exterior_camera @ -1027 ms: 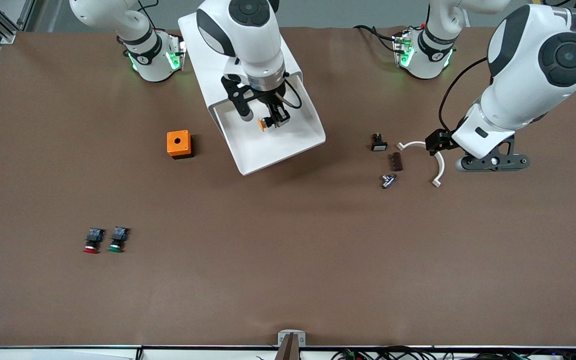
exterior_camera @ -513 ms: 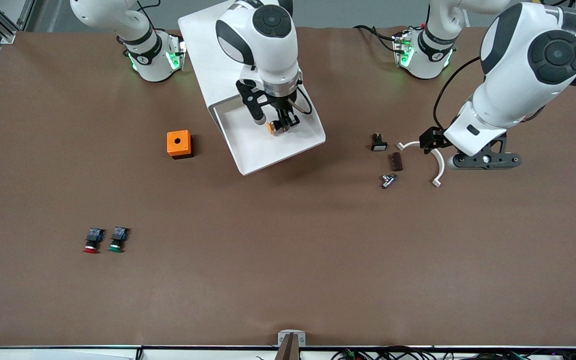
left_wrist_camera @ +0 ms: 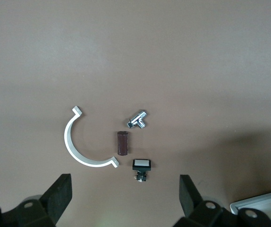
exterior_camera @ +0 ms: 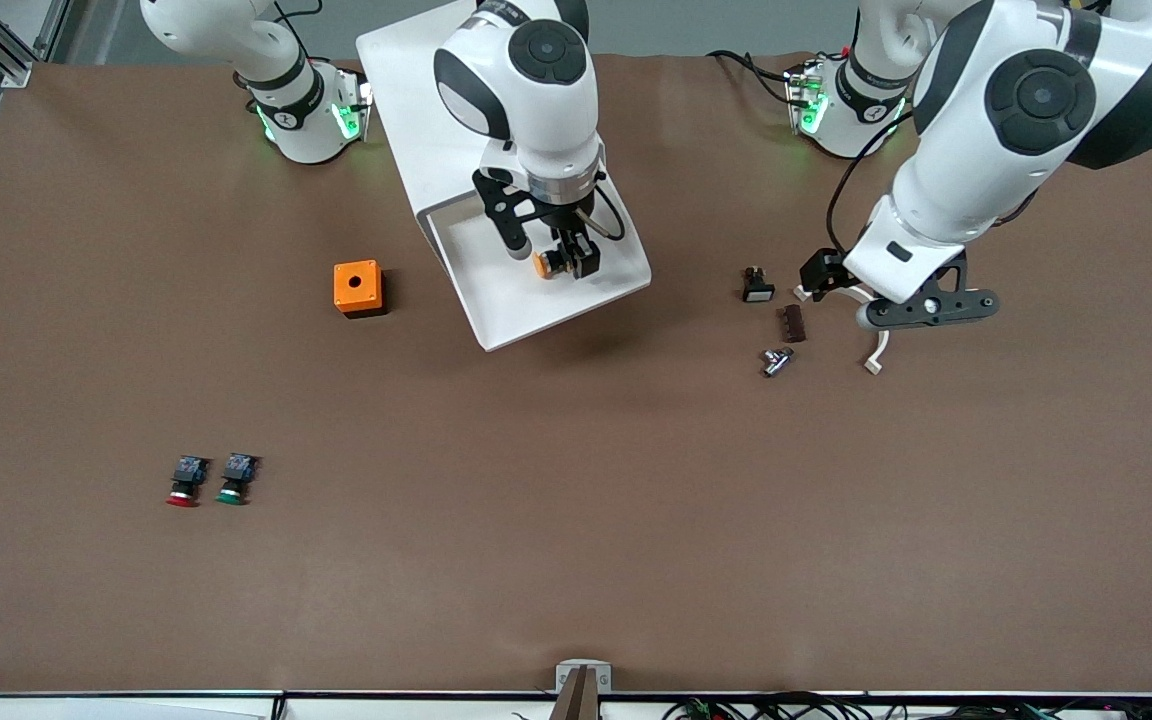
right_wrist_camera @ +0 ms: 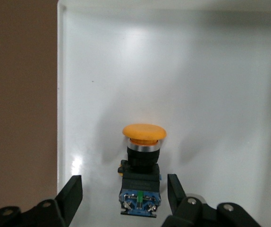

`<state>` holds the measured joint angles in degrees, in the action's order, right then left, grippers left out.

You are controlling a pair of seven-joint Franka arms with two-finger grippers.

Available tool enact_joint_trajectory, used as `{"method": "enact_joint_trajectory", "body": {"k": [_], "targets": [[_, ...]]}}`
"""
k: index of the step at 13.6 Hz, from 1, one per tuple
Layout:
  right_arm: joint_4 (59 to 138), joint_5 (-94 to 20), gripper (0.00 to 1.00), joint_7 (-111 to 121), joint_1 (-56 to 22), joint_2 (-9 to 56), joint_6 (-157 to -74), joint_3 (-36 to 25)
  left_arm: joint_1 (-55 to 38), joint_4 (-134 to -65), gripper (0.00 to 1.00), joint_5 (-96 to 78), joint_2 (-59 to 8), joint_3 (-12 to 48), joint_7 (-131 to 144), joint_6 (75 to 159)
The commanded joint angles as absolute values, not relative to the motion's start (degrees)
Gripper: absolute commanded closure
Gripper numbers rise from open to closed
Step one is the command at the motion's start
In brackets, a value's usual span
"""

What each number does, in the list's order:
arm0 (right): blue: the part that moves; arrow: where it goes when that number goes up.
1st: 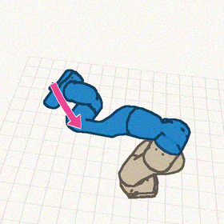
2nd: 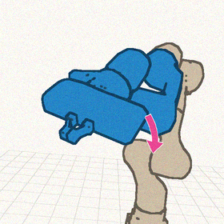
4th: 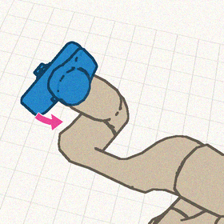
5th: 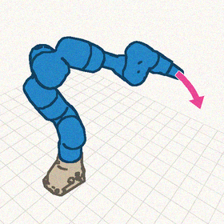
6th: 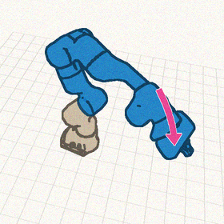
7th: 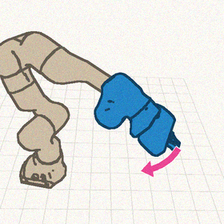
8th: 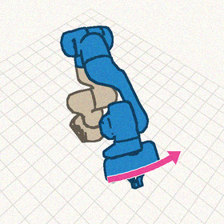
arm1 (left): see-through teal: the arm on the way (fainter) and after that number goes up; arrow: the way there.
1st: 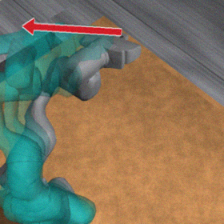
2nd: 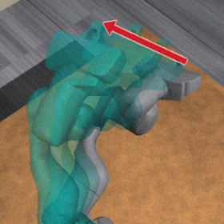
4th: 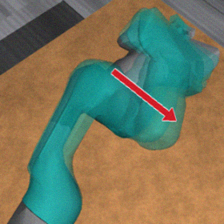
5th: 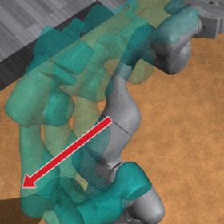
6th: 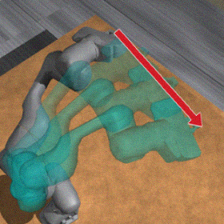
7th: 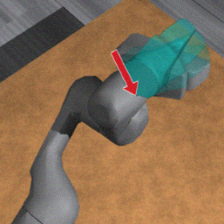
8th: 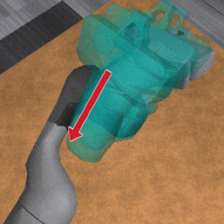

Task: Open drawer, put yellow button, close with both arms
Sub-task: 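Release the yellow button in the drawer and raise the right gripper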

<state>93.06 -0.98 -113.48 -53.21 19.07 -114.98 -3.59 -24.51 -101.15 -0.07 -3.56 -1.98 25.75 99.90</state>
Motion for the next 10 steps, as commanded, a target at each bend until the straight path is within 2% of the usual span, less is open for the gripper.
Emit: {"method": "enact_joint_trajectory", "body": {"k": [1, 4, 8, 10], "targets": [[86.8, -0.8, 0.0, -107.4, -50.1, 19.5, -108.2, -3.4, -24.7, -99.8, 0.0, 0.1, -5.9, -0.2, 28.3, 100.5], [82.7, -1.3, 0.0, -93.6, -45.2, 18.6, -100.0, -3.4, -25.0, -94.8, 0.0, 0.9, -12.4, 4.2, 36.0, 105.8], [81.6, -1.3, 0.0, -70.1, -34.9, 14.9, -91.6, -3.6, -27.2, -92.0, 0.0, 0.1, -19.8, 4.9, 43.7, 115.7], [81.5, -1.3, 0.0, -57.8, -29.1, 13.7, -88.3, -3.6, -30.5, -88.6, 0.0, 0.2, -25.0, 4.9, 49.1, 117.3]]}}
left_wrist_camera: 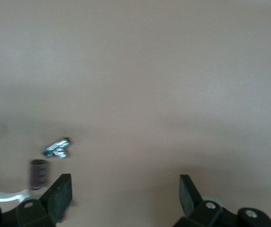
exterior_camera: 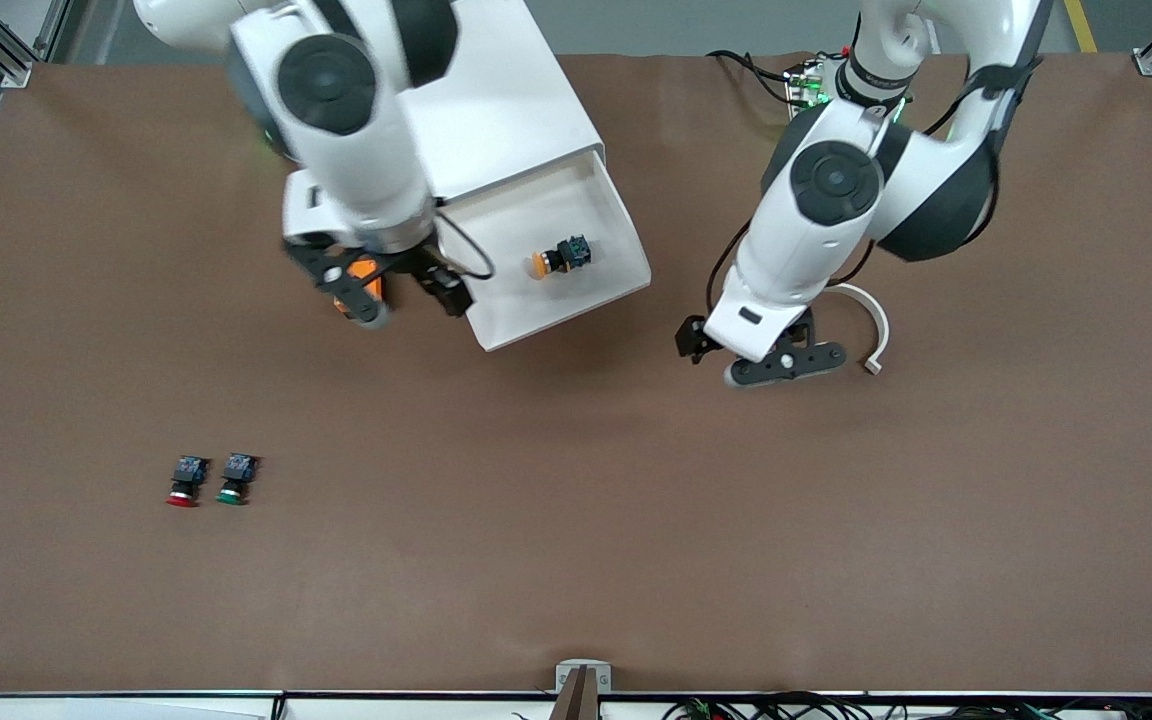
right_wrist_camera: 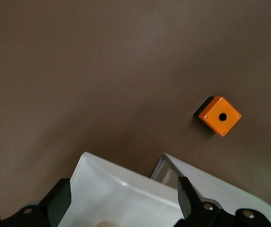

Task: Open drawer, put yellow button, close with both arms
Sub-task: 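Release the yellow button in the drawer and raise the right gripper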

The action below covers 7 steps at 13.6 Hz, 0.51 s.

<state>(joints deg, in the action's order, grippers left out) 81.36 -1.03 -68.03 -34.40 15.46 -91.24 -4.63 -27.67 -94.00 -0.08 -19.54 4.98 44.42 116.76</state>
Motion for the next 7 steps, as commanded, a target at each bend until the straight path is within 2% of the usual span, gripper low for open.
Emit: {"method": "enact_joint_trajectory", "body": {"k": [1, 4, 7], "targets": [[81.5, -1.3, 0.0, -51.6, -26.0, 13.3, -86.9, -3.7, -32.3, -85.5, 0.0, 0.0, -27.7, 4.9, 51.4, 117.3], [81.4, -0.5, 0.0, -34.7, -17.5, 12.1, -84.5, -3.8, -36.3, -84.1, 0.0, 0.1, -31.5, 4.8, 60.2, 117.3], [81.4, -0.4, 0.0, -18.7, -9.4, 11.5, -84.4, -3.8, -37.7, -84.1, 0.0, -2.1, -31.4, 5.4, 63.0, 117.3]]}}
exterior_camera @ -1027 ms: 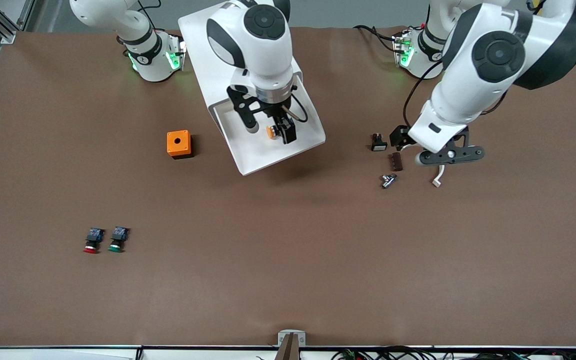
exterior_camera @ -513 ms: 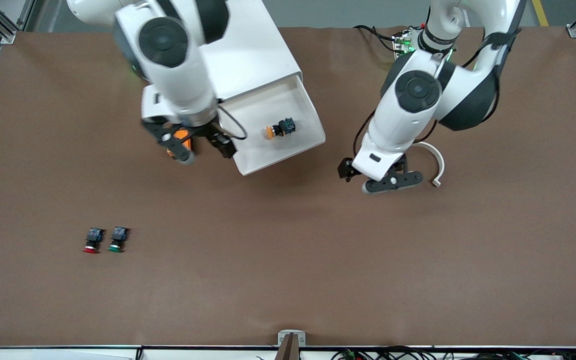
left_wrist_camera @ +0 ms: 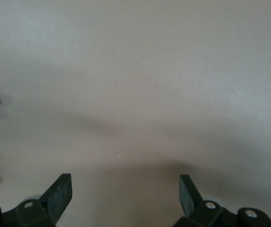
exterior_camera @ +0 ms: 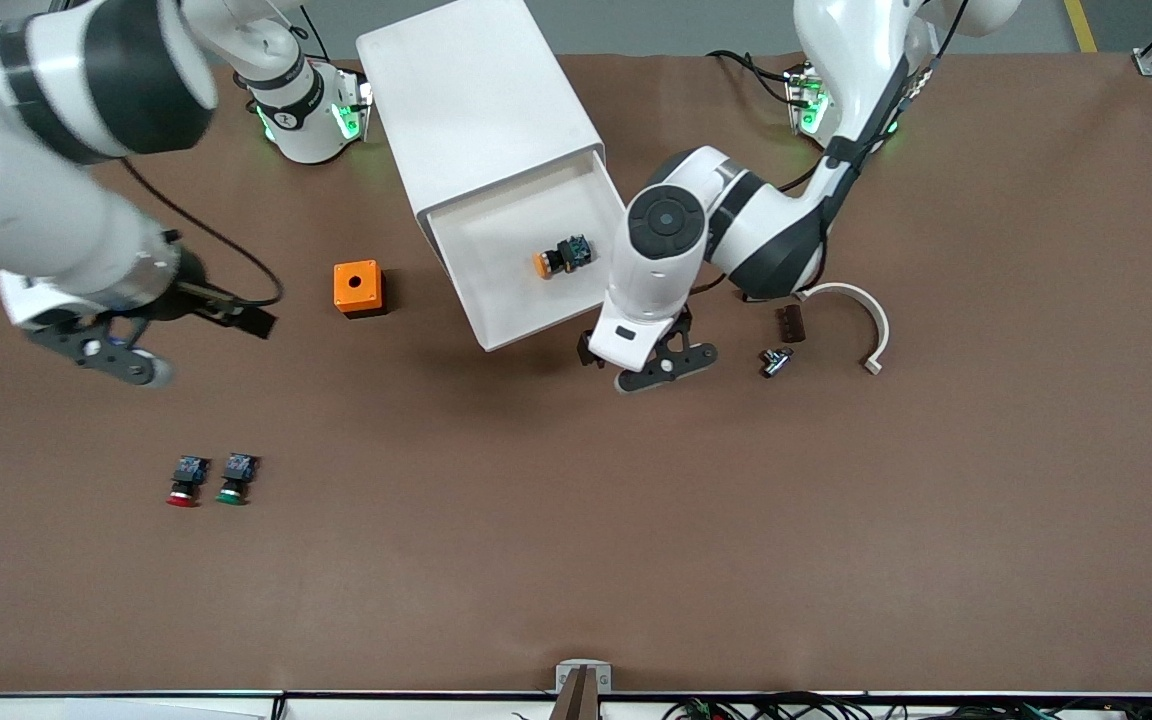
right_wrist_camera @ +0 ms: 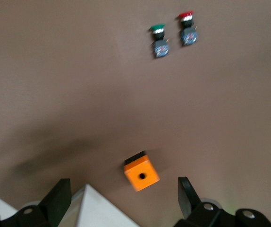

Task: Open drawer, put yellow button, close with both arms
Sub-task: 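Push the drawer closed with the left gripper while the right gripper retracts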

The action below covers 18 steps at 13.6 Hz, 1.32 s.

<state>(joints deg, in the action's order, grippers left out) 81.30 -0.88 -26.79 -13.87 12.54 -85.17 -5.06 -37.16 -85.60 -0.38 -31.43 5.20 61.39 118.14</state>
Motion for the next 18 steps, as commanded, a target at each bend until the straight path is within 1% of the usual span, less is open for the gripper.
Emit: {"method": "enact_joint_trajectory", "body": {"k": [1, 3, 7, 11, 14, 18], "targets": [[81.4, -0.4, 0.0, -13.1, -7.1, 11.5, -83.9, -3.8, -38.2, -84.1, 0.0, -4.8, -31.3, 5.4, 64.0, 117.3], [81.3, 0.6, 0.0, -4.7, -4.5, 11.5, -82.3, -3.8, -39.5, -84.3, 0.0, -9.2, -31.3, 6.2, 64.4, 117.1], [80.8, 1.2, 0.0, -3.9, -0.9, 12.0, -82.3, -3.6, -42.6, -84.6, 0.0, -12.5, -31.3, 8.0, 69.1, 116.1], [80.9, 0.4, 0.0, -0.5, 1.4, 12.2, -82.4, -3.5, -42.9, -84.7, 0.0, -15.0, -31.5, 12.2, 72.4, 111.4], [80.9, 0.3, 0.0, 0.4, 2.4, 12.2, -82.8, -3.5, -43.1, -84.8, 0.0, -22.6, -32.1, 12.9, 72.7, 110.6], [80.8, 0.5, 0.0, 5.5, 4.4, 12.3, -82.6, -3.5, -44.5, -84.7, 0.0, -25.0, -32.8, 13.3, 74.2, 110.6]]}}
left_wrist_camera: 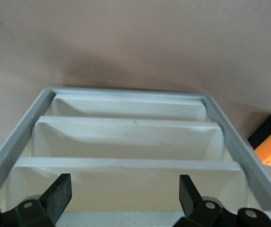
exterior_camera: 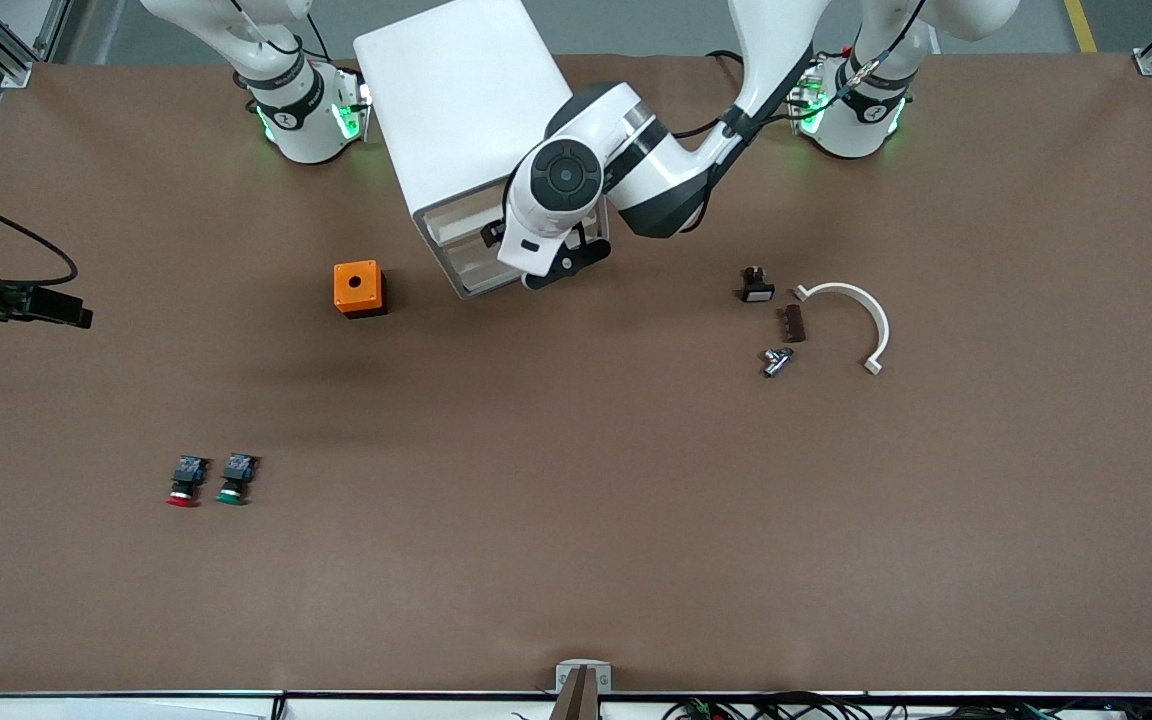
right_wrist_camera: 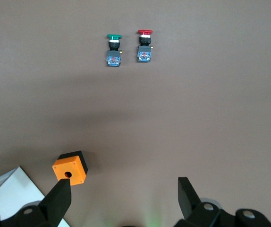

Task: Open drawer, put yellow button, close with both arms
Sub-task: 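Push the drawer closed with the left gripper while the right gripper retracts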

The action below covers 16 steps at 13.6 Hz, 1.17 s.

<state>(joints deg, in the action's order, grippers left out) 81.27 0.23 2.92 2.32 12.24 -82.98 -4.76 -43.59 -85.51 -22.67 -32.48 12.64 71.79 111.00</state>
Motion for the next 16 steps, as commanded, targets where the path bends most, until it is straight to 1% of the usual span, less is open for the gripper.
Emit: {"method": "enact_joint_trajectory", "body": {"k": [1, 9, 12, 15, 16], "targets": [[80.8, 0.4, 0.0, 5.3, 4.9, 12.3, -82.8, -3.5, -44.5, -84.7, 0.0, -25.0, -32.9, 13.3, 74.4, 110.6], [76.8, -1.0, 0.0, 5.4, 5.4, 12.0, -82.2, -3.6, -44.2, -84.6, 0.0, -23.6, -32.7, 13.2, 73.6, 105.1], [77.0, -0.1, 0.0, 5.3, 4.7, 8.8, -79.9, -3.3, -43.5, -84.1, 0.0, -19.1, -32.0, 12.1, 74.0, 105.2], [78.4, -1.0, 0.0, 5.3, 5.0, 6.7, -78.9, -3.3, -38.3, -83.9, 0.0, -12.6, -29.1, 10.8, 73.8, 105.1], [80.4, -1.1, 0.0, 5.2, 5.0, 5.2, -78.8, -3.3, -36.0, -83.5, 0.0, -8.4, -27.9, 10.7, 73.7, 105.1]]}}
